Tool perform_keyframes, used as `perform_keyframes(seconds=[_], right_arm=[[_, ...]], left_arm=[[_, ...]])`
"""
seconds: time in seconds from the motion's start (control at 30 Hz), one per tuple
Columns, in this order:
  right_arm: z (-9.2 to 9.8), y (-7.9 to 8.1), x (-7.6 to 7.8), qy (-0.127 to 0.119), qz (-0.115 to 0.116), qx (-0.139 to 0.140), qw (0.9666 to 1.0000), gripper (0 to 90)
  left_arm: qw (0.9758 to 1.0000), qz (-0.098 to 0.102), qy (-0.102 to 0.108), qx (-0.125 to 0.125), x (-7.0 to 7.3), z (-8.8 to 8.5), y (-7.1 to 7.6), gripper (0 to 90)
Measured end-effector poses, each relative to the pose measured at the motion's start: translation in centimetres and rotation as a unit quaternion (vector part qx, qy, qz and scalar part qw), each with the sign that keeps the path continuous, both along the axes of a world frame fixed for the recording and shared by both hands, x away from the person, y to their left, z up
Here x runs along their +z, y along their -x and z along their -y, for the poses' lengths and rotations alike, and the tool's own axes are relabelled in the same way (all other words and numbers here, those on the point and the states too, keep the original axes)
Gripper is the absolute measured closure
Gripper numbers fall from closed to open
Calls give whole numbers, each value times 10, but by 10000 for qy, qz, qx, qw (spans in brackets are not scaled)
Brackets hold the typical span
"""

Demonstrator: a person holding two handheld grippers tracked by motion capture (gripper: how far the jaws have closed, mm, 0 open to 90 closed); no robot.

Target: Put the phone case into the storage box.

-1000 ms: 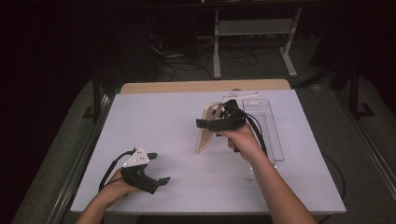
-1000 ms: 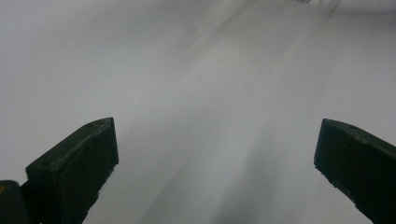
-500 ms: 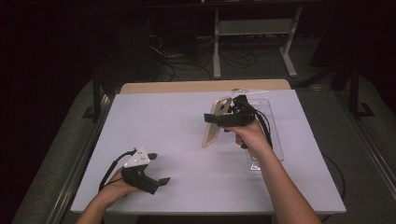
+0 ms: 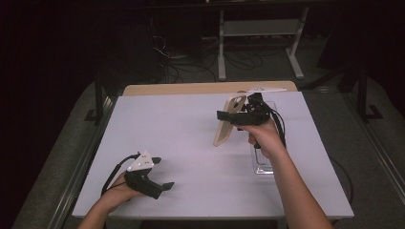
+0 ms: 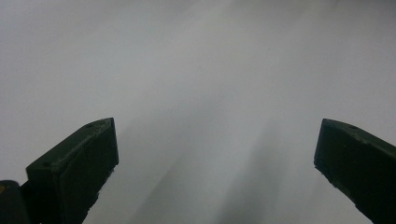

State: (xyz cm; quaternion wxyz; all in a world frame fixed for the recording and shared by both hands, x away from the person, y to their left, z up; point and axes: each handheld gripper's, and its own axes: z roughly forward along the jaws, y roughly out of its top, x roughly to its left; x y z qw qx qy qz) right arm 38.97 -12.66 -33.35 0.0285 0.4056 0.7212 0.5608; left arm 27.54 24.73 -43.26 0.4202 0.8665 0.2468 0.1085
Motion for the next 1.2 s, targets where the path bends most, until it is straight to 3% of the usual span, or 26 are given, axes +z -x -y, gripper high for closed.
perform_keyframes(seconds=[0.57, 0.83, 1.2], right_arm=[[37, -3, 18, 30, 92, -423, 9991, 98], [59, -12, 26, 208, 2, -775, 9968, 99], [75, -18, 35, 476, 60, -1129, 9925, 99]], left_arm=[[10000, 6, 64, 66, 0, 0, 0, 0], [9999, -15, 99, 78, 0, 1, 1, 0], [9999, -11, 122, 78, 0, 1, 1, 0]])
